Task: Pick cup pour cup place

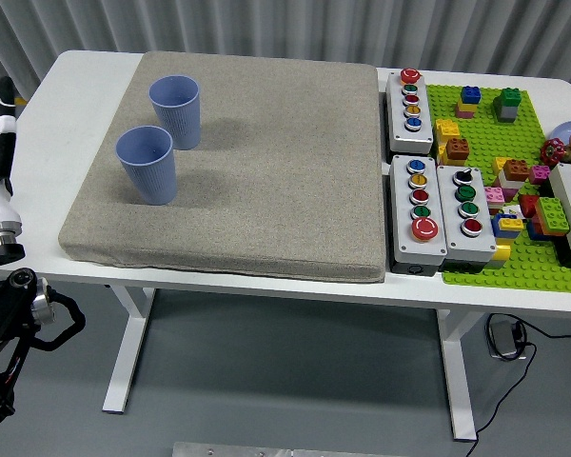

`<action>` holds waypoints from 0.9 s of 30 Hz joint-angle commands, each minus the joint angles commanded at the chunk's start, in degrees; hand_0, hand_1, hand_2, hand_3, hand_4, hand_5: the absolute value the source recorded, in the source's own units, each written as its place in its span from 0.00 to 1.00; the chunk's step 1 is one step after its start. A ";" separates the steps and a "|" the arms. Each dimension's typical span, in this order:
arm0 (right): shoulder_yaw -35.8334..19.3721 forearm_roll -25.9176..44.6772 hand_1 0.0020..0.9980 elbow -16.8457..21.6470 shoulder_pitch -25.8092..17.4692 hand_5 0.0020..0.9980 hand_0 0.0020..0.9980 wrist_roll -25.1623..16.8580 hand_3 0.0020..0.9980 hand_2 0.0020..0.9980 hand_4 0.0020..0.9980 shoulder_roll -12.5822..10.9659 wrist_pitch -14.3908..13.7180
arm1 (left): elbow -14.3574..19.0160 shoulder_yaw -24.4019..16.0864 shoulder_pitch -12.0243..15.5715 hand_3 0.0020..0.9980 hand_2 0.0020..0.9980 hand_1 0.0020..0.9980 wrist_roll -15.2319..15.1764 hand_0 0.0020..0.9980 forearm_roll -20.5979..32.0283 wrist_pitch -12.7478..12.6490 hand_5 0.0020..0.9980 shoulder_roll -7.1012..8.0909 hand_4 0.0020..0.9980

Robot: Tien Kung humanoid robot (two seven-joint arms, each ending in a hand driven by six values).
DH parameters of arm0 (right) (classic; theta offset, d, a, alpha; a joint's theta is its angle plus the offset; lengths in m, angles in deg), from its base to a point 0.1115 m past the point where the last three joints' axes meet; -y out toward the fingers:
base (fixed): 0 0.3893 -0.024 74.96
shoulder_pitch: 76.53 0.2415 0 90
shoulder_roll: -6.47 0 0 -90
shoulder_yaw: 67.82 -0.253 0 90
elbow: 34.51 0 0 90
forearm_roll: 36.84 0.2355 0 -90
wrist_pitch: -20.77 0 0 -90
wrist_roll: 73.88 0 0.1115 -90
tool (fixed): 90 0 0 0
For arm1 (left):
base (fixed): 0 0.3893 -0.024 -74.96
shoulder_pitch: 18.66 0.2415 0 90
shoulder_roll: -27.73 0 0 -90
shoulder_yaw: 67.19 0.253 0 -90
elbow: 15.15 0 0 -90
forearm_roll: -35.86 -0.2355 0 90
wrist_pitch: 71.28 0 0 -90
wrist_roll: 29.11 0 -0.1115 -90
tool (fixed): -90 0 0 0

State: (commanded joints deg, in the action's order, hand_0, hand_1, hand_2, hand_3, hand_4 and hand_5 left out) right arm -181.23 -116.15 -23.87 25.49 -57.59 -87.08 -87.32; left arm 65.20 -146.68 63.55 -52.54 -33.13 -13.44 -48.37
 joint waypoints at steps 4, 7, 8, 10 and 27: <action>-0.05 -0.11 0.59 0.02 0.04 0.09 0.67 0.07 0.57 0.56 0.00 -0.01 0.04 | 0.57 0.35 1.08 1.00 1.00 0.89 0.92 0.87 -1.35 0.70 0.38 0.53 0.96; -0.14 -0.49 0.59 0.01 0.01 0.09 0.67 0.15 0.57 0.56 0.00 -0.03 0.15 | 1.24 0.83 2.47 1.00 1.00 0.89 1.41 0.87 -1.74 1.32 0.38 1.03 0.96; -0.18 -0.63 0.59 0.01 0.00 0.09 0.67 0.16 0.57 0.56 0.00 -0.04 0.19 | 1.51 1.04 2.97 1.00 1.00 0.89 1.54 0.87 -1.84 1.50 0.38 1.20 0.96; -0.26 -0.87 0.59 0.01 -0.05 0.09 0.67 0.20 0.57 0.56 0.00 -0.03 0.24 | 2.07 1.47 4.05 1.00 1.00 0.90 1.87 0.88 -2.41 1.82 0.36 1.55 0.96; -0.82 -1.98 0.60 -0.01 -0.15 0.09 0.67 0.31 0.57 0.56 0.00 -0.04 0.68 | 2.05 5.29 8.82 1.00 1.00 0.90 2.23 0.88 -1.85 2.64 0.37 0.97 0.95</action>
State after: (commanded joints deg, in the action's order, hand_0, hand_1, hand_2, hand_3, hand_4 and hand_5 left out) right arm -182.05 -118.14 -23.88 25.34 -57.28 -87.12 -86.64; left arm 67.25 -141.39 72.37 -50.31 -34.98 -10.81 -47.40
